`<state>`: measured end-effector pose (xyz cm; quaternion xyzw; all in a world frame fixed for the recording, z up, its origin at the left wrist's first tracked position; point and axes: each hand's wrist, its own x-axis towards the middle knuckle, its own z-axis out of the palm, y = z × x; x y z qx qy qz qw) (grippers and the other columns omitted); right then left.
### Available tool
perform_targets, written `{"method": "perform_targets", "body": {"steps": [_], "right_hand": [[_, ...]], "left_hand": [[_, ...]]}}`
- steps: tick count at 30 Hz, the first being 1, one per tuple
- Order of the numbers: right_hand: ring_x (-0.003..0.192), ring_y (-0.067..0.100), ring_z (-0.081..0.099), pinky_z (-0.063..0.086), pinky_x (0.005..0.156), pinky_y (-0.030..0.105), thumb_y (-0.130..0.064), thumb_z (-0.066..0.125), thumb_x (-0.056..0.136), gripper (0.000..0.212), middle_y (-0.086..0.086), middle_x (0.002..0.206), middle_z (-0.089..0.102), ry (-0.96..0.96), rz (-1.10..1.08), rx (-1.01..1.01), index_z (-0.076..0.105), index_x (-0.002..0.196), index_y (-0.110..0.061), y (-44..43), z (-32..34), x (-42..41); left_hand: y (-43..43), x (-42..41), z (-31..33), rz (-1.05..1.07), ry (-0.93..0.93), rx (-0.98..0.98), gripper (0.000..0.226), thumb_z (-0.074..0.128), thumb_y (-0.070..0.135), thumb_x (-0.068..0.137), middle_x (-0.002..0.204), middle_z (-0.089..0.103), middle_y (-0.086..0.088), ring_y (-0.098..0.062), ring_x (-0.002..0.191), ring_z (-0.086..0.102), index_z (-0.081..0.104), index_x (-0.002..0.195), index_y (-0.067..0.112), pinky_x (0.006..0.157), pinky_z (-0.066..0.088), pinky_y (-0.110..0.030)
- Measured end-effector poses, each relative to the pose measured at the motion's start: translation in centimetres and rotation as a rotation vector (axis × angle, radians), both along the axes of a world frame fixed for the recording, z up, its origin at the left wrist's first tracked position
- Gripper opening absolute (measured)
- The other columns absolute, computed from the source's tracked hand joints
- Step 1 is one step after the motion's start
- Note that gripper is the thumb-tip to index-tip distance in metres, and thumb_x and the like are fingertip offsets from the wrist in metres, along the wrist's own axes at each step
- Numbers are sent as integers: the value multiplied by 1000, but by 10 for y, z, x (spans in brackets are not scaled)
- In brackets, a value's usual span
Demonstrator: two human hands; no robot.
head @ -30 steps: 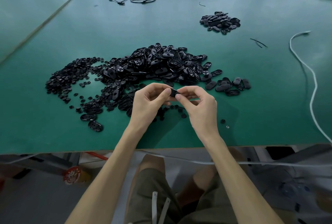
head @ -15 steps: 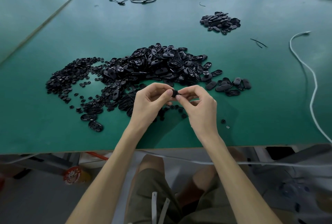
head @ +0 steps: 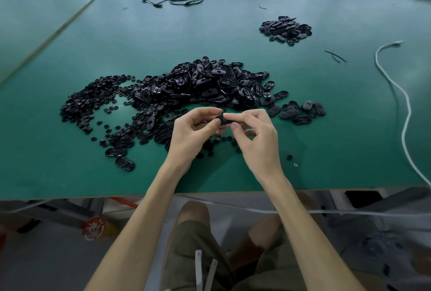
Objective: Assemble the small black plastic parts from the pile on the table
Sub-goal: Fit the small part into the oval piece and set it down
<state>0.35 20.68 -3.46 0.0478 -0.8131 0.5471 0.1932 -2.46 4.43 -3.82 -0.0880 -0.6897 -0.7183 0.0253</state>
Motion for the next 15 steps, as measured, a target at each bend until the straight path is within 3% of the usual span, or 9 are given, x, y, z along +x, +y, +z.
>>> {"method": "perform_targets", "body": {"steps": [3,8,11,15], "right_hand": [[99,8,64,52,76,19,-9,66,100,28,-5,109,65,1,0,-38,79,114,-29,0,0,0],[94,10,67,53,76,22,-12,64,101,29,-9,105,66,-7,-18,-93,76,118,-31,1,0,1],[92,10,67,52,76,22,-13,66,100,25,-6,100,70,-46,-24,-152,74,119,-28,1,-2,0],[93,10,70,57,83,32,-9,68,98,17,-8,99,75,-72,-46,-204,76,109,-19,2,-2,-2]], "left_hand": [[0,0,0,3,-7,22,18,73,4,95,106,77,-15,-29,88,78,74,114,6,84,61,-32],[1,0,1,-2,-15,32,17,74,4,95,102,77,-11,-27,85,78,74,112,6,81,61,-29],[2,0,1,-4,-17,26,16,72,2,95,103,77,-14,-29,87,77,74,111,5,81,61,-29],[2,0,0,-15,-3,-2,17,71,0,95,102,77,-13,-26,84,76,74,111,4,81,61,-31]]}}
